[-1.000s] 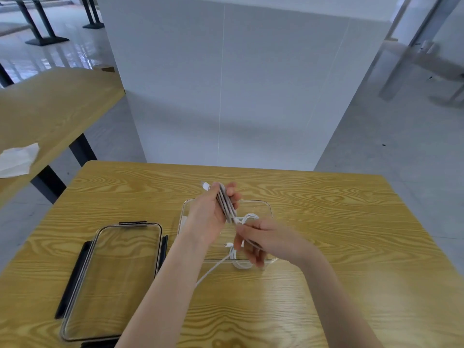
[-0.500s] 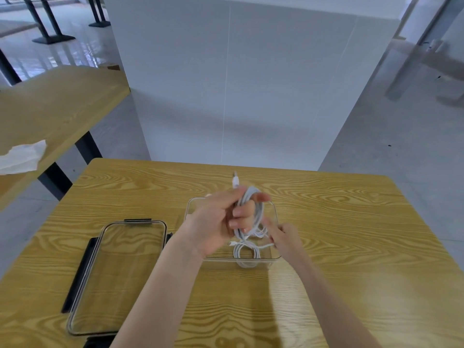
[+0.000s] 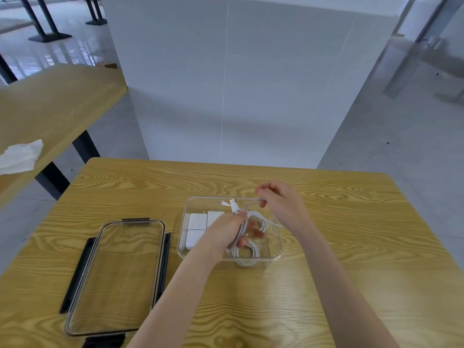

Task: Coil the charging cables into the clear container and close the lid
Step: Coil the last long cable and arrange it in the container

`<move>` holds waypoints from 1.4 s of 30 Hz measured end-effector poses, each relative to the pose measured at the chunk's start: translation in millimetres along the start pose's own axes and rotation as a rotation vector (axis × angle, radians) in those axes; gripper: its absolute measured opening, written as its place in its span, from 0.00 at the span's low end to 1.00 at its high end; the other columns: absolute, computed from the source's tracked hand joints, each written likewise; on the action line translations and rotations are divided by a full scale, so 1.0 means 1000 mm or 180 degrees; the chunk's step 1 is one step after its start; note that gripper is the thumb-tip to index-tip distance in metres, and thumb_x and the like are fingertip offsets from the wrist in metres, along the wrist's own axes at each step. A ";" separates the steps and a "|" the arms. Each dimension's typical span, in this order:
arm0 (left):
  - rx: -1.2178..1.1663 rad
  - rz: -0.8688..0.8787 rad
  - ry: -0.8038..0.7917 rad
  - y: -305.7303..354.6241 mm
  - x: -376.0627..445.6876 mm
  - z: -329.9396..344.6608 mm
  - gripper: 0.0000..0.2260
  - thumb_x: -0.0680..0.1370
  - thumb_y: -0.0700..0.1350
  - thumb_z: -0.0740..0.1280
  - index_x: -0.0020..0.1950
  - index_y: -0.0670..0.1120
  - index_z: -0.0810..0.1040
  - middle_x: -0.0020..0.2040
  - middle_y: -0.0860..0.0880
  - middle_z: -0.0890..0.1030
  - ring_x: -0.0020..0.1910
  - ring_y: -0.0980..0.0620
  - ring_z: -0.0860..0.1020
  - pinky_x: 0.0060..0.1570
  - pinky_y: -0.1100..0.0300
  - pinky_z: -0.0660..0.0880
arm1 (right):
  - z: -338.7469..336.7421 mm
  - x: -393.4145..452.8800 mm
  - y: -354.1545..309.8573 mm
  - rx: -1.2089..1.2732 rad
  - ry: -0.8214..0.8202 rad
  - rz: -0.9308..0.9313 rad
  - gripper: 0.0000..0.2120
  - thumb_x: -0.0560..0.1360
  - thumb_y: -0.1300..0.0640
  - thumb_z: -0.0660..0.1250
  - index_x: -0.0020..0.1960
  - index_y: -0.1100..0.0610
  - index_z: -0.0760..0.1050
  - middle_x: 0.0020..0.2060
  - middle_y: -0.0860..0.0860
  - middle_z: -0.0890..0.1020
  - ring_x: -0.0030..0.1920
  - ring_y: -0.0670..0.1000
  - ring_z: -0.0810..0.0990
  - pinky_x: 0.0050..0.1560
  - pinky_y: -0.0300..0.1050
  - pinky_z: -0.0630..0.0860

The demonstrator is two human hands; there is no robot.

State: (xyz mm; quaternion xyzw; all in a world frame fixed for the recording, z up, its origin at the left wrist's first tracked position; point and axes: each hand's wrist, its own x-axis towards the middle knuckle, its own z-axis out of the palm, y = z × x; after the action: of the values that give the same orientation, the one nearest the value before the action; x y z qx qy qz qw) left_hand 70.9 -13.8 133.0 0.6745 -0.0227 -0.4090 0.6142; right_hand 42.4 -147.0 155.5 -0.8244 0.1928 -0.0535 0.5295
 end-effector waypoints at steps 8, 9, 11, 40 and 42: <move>-0.1318 0.0137 0.0442 0.007 0.016 -0.011 0.16 0.81 0.47 0.55 0.46 0.39 0.77 0.39 0.44 0.82 0.36 0.48 0.77 0.38 0.57 0.73 | 0.007 -0.027 -0.004 0.0180 -0.0588 -0.0274 0.05 0.77 0.60 0.64 0.49 0.53 0.77 0.37 0.49 0.85 0.24 0.45 0.74 0.26 0.38 0.69; -0.1539 0.0124 0.0325 0.010 0.016 -0.011 0.17 0.82 0.47 0.54 0.49 0.38 0.77 0.43 0.42 0.82 0.39 0.47 0.79 0.39 0.56 0.74 | 0.007 -0.030 -0.002 0.0236 -0.0728 -0.0214 0.05 0.77 0.60 0.64 0.49 0.55 0.78 0.35 0.50 0.85 0.23 0.46 0.74 0.24 0.38 0.69; -0.1815 0.0165 0.0143 0.014 0.013 -0.010 0.18 0.83 0.46 0.51 0.51 0.36 0.75 0.42 0.43 0.83 0.39 0.49 0.82 0.42 0.57 0.76 | 0.009 -0.033 0.004 0.0321 -0.1022 -0.0051 0.08 0.78 0.59 0.63 0.47 0.60 0.79 0.35 0.53 0.84 0.23 0.48 0.75 0.24 0.39 0.71; -0.0402 0.0537 -0.0499 0.000 -0.011 -0.006 0.18 0.82 0.48 0.53 0.48 0.40 0.78 0.26 0.53 0.66 0.25 0.56 0.63 0.31 0.65 0.62 | -0.006 0.017 0.016 0.0646 -0.0597 0.0309 0.15 0.76 0.54 0.65 0.33 0.58 0.78 0.20 0.48 0.68 0.22 0.46 0.62 0.27 0.39 0.60; -0.0381 0.0451 -0.0079 -0.002 -0.004 -0.003 0.17 0.82 0.49 0.54 0.48 0.41 0.78 0.26 0.53 0.69 0.24 0.56 0.65 0.31 0.65 0.63 | -0.006 0.008 0.004 0.0493 -0.0638 0.0204 0.14 0.78 0.55 0.62 0.39 0.60 0.81 0.21 0.48 0.68 0.23 0.46 0.63 0.26 0.38 0.61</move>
State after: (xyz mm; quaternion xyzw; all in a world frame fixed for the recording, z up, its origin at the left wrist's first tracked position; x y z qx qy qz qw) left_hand 69.1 -9.0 133.0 0.6282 -0.0534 -0.3735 0.6805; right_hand 47.3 -156.5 153.8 -0.7756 0.1605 0.0314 0.6096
